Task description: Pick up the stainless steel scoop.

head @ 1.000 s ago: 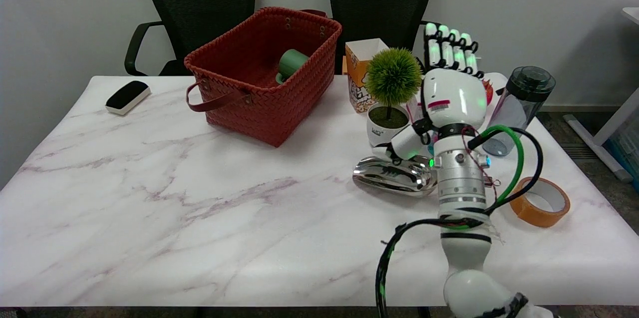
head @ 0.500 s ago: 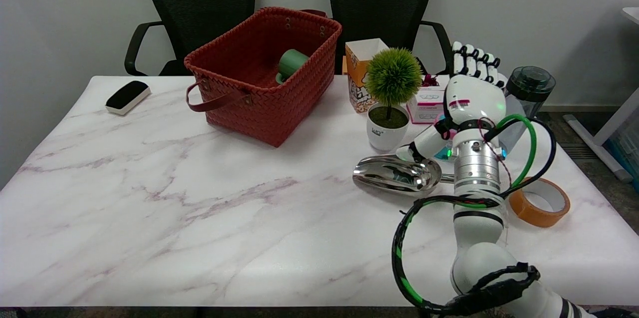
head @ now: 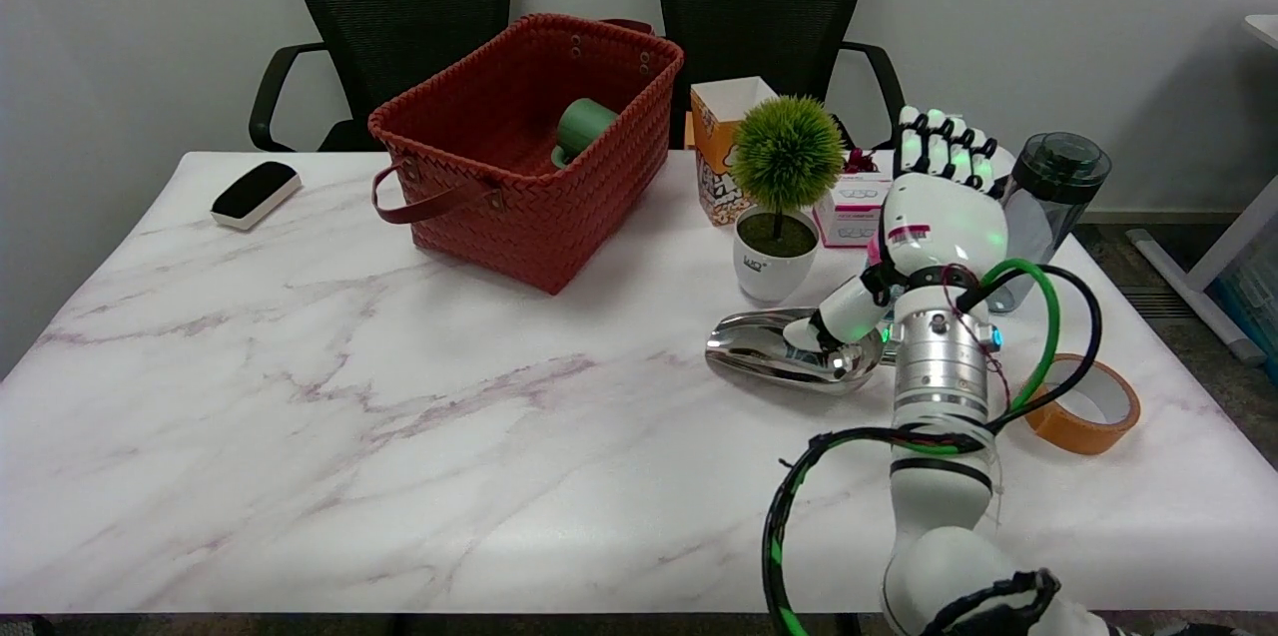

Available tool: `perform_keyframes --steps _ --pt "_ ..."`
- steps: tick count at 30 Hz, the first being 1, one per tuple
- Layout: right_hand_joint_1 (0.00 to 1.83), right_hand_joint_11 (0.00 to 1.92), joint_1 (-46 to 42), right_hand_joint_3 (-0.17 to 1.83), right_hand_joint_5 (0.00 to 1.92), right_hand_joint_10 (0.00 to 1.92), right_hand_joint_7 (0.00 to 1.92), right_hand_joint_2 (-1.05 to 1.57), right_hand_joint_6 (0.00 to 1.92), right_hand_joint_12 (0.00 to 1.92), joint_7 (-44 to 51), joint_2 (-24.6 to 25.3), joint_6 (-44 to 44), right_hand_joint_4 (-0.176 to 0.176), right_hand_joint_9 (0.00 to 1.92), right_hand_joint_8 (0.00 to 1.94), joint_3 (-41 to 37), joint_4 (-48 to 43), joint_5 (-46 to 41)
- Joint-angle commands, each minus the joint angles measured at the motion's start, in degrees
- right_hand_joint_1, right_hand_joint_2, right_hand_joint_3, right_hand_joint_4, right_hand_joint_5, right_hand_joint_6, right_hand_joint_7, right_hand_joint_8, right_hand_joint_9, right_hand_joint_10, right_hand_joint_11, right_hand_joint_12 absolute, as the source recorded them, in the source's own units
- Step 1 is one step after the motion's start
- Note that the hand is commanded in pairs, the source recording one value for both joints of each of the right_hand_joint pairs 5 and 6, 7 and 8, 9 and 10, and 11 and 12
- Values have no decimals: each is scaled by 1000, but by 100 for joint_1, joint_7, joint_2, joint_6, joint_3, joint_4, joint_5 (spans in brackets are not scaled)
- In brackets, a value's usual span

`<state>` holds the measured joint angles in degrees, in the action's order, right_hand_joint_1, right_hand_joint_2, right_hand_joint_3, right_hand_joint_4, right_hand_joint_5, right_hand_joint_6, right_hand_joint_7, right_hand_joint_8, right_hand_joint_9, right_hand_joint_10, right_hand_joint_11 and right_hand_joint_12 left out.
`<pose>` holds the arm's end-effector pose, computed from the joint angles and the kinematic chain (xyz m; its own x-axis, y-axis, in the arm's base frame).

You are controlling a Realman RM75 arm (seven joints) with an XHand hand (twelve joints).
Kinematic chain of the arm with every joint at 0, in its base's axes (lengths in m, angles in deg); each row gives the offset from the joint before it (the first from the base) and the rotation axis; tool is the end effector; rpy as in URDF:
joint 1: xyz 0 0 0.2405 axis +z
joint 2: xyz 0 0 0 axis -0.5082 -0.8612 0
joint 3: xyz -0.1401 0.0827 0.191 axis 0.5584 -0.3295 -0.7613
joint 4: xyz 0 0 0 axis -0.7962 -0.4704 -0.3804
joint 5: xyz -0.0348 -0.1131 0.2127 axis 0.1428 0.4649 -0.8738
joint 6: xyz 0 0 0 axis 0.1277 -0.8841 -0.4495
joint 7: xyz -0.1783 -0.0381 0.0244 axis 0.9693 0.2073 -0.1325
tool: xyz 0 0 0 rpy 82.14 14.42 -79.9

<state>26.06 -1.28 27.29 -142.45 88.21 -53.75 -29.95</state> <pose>-0.1832 -0.3208 0.2899 0.9545 0.2983 0.0032 -0.1687 0.5308 0.8305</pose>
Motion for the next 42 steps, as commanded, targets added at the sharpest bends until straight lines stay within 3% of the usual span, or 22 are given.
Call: perform_keyframes --steps 1,4,10,17,23,27,33,42 --pt "1229 34 -218 866 52 0 0 -556 52 34 172 468 -926 0 0 0 915 -45 951" --pt "1233 36 -175 986 53 0 0 -576 53 36 172 488 -630 0 0 0 735 -45 848" --pt "1230 41 288 1006 55 0 0 -548 55 41 424 543 310 0 0 0 183 68 55" --pt "1229 47 789 1055 55 0 0 -547 55 47 835 576 362 0 0 0 331 -45 -485" --pt "1228 49 1380 1060 55 0 0 -548 55 49 983 520 1092 0 0 0 -154 -44 -1497" --pt "1230 54 1942 1048 54 0 0 -541 54 54 1637 450 1900 0 0 0 -557 -36 -2352" --pt "1219 57 2872 1024 54 0 0 -525 54 57 2283 157 2273 0 0 0 -741 -21 -3122" --pt "1220 58 3301 1034 54 0 0 -525 54 58 2385 -318 2568 0 0 0 -1178 -37 -3206"
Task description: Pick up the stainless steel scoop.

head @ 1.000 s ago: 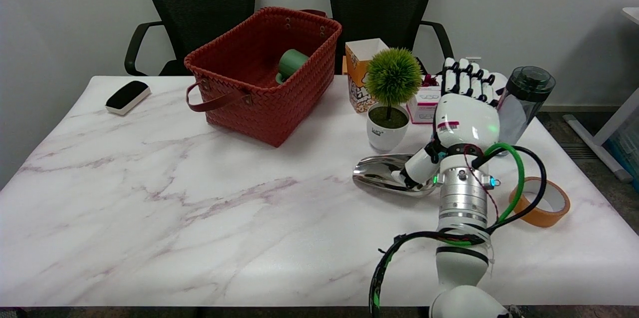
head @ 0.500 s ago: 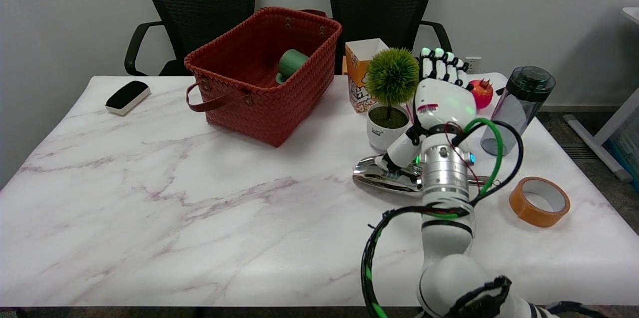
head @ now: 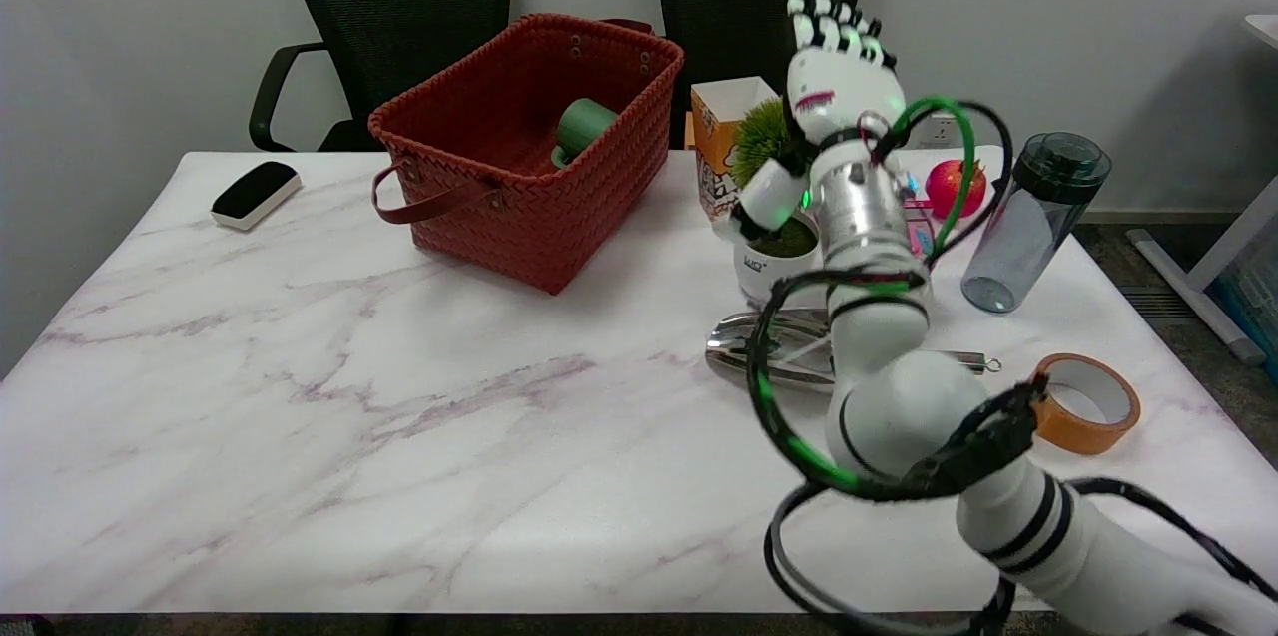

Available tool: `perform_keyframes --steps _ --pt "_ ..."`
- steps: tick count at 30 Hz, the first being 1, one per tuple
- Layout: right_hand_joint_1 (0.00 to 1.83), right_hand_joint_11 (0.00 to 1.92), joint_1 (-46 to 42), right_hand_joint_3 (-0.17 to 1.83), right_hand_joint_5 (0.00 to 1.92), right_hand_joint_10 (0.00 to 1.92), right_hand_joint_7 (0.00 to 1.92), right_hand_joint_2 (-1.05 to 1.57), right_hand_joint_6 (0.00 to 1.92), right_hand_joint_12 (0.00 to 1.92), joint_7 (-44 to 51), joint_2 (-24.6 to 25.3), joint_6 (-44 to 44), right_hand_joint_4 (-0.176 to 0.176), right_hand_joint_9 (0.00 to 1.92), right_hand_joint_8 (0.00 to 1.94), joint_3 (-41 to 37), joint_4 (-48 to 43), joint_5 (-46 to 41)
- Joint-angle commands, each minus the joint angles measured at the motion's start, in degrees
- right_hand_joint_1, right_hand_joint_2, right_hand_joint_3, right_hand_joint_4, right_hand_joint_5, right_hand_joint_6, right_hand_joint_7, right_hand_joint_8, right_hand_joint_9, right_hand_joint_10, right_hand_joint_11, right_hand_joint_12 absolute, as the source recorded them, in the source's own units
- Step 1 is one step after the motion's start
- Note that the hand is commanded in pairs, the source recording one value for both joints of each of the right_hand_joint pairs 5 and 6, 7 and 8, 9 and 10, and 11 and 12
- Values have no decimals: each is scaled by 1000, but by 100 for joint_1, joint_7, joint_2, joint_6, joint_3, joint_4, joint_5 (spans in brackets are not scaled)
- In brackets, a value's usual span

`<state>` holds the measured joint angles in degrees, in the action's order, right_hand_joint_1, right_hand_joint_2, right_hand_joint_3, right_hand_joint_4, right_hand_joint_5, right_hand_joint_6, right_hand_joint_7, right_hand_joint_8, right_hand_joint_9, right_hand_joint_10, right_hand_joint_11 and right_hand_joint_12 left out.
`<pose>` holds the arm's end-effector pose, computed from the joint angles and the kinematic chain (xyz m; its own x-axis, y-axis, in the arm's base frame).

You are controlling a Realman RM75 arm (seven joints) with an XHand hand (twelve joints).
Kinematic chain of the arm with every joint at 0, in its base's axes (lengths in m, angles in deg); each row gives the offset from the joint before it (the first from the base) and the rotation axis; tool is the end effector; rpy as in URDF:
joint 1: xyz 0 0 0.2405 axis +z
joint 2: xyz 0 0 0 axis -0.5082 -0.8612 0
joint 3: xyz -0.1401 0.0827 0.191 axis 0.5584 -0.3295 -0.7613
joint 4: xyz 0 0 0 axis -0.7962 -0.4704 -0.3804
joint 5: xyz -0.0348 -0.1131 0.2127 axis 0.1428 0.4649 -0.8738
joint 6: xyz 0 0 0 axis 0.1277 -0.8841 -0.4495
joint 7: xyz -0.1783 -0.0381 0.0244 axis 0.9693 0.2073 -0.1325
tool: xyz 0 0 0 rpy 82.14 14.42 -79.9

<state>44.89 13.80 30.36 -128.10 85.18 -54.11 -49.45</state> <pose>-0.1073 -0.4061 0.2594 0.9480 0.2999 0.1065 -0.2147 0.3555 0.9097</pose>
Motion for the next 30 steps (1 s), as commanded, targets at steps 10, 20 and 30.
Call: perform_keyframes --steps 10,20,30 --pt "1222 61 1622 1057 54 0 0 -534 54 61 813 -649 2142 0 0 0 -2224 86 -1691" --pt "1224 0 1954 1080 54 0 0 -531 54 0 877 -1643 2103 0 0 0 -2795 121 -2915" --pt "1210 0 1417 1152 46 0 6 -622 46 0 840 -3674 2001 0 0 6 -3069 105 -4719"
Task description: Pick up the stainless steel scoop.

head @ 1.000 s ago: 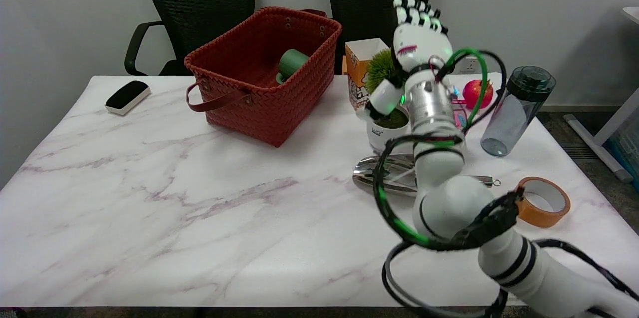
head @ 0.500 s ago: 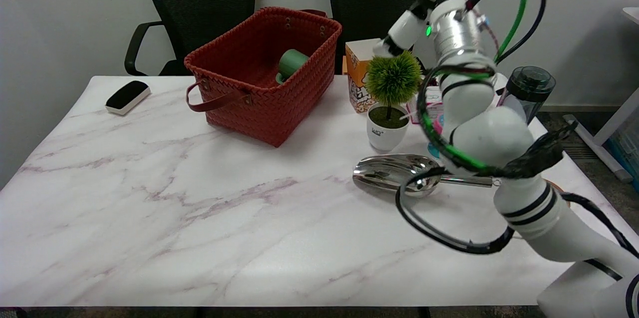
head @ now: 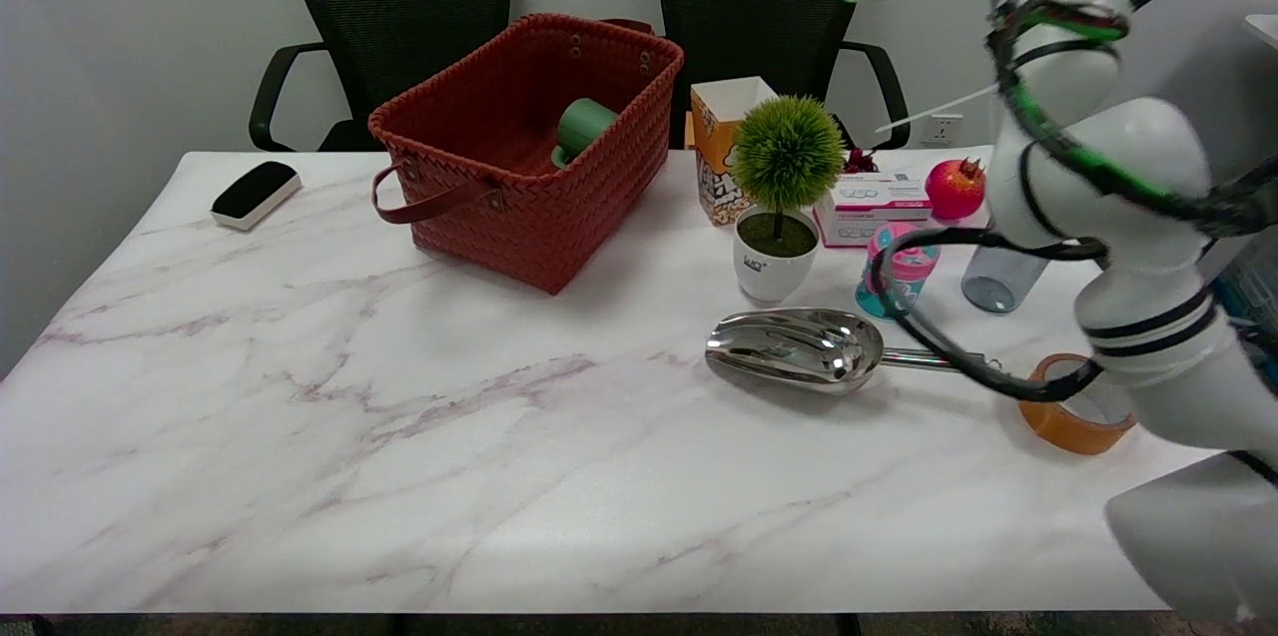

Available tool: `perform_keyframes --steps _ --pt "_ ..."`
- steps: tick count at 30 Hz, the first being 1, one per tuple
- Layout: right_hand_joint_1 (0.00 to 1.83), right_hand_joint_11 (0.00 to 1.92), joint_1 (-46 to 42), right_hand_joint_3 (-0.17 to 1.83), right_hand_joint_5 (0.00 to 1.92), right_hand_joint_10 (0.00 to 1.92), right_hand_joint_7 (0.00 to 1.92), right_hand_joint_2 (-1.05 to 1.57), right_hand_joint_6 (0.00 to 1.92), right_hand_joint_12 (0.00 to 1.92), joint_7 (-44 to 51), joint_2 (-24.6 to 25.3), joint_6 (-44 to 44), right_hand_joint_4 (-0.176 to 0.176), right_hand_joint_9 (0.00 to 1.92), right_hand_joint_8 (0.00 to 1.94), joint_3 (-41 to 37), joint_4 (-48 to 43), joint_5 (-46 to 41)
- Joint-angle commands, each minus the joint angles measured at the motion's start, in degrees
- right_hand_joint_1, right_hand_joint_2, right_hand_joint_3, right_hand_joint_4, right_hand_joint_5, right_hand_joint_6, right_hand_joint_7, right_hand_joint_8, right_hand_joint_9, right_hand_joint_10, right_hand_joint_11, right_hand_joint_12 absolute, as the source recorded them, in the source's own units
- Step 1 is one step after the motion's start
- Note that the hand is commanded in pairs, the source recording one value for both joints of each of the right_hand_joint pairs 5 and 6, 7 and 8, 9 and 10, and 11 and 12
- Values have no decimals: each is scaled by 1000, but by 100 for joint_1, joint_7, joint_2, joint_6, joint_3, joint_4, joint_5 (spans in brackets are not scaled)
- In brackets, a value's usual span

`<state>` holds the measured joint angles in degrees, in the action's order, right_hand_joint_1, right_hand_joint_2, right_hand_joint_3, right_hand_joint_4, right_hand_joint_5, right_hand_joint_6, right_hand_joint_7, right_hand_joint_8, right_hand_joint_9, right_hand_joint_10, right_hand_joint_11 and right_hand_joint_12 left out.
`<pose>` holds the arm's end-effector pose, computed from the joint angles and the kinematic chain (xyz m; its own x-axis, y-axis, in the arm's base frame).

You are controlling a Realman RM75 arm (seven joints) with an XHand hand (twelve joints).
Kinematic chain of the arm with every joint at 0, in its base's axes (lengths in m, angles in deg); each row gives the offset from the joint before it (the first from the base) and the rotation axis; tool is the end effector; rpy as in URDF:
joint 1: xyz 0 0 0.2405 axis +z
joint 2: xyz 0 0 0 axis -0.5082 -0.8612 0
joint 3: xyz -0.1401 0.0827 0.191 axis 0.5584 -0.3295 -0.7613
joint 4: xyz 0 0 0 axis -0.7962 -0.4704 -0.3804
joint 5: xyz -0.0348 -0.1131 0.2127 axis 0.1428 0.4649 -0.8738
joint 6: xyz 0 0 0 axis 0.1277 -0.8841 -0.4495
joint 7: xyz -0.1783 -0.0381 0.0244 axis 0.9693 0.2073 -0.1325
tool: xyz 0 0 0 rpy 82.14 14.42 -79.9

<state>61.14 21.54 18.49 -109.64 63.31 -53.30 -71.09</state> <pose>0.0559 -0.4311 0.3721 0.8329 0.5469 0.0849 -0.2774 0.2797 0.9191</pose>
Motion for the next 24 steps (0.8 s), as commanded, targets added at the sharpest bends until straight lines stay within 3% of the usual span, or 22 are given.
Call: perform_keyframes --steps 1,4,10,24 --pt "1211 0 -433 1164 46 0 6 -639 46 0 19 -2702 212 0 0 6 -956 0 -2561" --pt "1195 0 -1229 1274 41 0 3 -758 41 0 -513 -3040 531 0 0 3 -1489 -17 -2569" --pt "1186 0 -3085 1277 39 0 1 -826 39 0 -839 -3002 1436 0 0 1 -2979 15 -2569" --pt "1181 0 -4678 1247 39 0 0 -831 39 0 -1430 -2715 2411 0 0 0 -3764 -24 -2561"
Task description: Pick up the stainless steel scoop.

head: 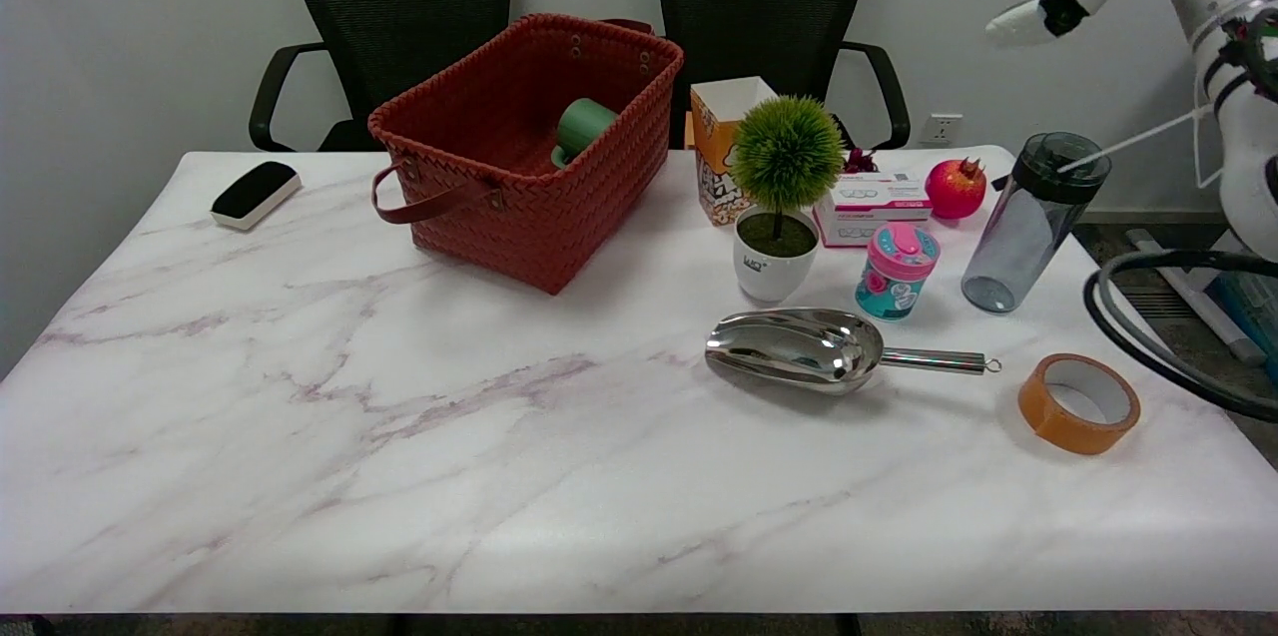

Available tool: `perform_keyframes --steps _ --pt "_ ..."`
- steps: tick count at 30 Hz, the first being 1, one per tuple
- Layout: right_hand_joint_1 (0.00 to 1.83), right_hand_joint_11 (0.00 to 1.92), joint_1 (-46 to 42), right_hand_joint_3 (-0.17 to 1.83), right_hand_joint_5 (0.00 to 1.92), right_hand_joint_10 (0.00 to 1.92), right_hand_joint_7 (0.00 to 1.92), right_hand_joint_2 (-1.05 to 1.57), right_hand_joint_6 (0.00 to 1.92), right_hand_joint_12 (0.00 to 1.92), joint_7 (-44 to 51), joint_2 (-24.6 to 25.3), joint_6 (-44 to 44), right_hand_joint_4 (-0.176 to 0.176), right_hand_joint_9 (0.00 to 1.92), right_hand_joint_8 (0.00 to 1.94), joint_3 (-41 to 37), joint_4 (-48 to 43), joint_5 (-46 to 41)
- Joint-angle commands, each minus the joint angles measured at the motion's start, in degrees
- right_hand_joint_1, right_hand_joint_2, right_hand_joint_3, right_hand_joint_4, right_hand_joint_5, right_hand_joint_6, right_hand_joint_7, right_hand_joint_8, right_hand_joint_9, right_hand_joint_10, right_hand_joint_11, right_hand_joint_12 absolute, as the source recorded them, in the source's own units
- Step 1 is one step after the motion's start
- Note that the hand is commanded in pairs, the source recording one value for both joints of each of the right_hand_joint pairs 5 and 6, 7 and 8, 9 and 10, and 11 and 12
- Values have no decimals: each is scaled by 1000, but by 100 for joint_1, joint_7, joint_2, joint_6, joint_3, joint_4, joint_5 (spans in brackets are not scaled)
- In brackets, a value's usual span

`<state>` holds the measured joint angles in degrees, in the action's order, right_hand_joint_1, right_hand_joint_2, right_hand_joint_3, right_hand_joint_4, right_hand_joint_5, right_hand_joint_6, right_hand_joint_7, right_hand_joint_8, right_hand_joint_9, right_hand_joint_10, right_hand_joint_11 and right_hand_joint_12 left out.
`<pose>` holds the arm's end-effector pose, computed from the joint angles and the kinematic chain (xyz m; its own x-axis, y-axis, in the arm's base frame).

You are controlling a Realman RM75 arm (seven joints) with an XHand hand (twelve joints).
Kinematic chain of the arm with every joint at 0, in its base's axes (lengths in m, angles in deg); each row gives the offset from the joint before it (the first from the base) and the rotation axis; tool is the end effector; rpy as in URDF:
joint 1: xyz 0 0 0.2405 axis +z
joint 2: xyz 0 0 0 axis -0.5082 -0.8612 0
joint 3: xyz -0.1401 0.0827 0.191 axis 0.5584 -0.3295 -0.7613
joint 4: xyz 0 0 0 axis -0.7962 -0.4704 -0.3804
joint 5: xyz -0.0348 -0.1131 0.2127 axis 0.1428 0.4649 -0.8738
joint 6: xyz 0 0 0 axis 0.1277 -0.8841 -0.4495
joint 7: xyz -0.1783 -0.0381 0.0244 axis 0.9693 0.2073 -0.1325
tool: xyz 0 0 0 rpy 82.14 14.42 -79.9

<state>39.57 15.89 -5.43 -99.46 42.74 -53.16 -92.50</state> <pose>0.0388 -0.3920 0.4840 0.8995 0.4291 0.0826 -0.2323 0.3094 0.9221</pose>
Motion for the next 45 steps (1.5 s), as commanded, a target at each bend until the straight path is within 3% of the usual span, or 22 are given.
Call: perform_keyframes --steps 1,20,28,45 --pt "1181 0 -2572 1243 39 0 1 -831 39 0 -865 -314 1444 0 0 1 -1715 -37 -420" --pt "1160 0 -4214 1175 22 0 1 -814 22 0 -850 403 2559 0 0 1 -2291 -96 -404" --pt "1188 0 -4314 1144 23 0 2 -788 23 0 -655 973 3025 0 0 2 -2458 -94 -396" --pt "1206 0 -4640 1178 23 0 2 -799 23 0 4 1490 3639 0 0 2 -2283 -95 -348"
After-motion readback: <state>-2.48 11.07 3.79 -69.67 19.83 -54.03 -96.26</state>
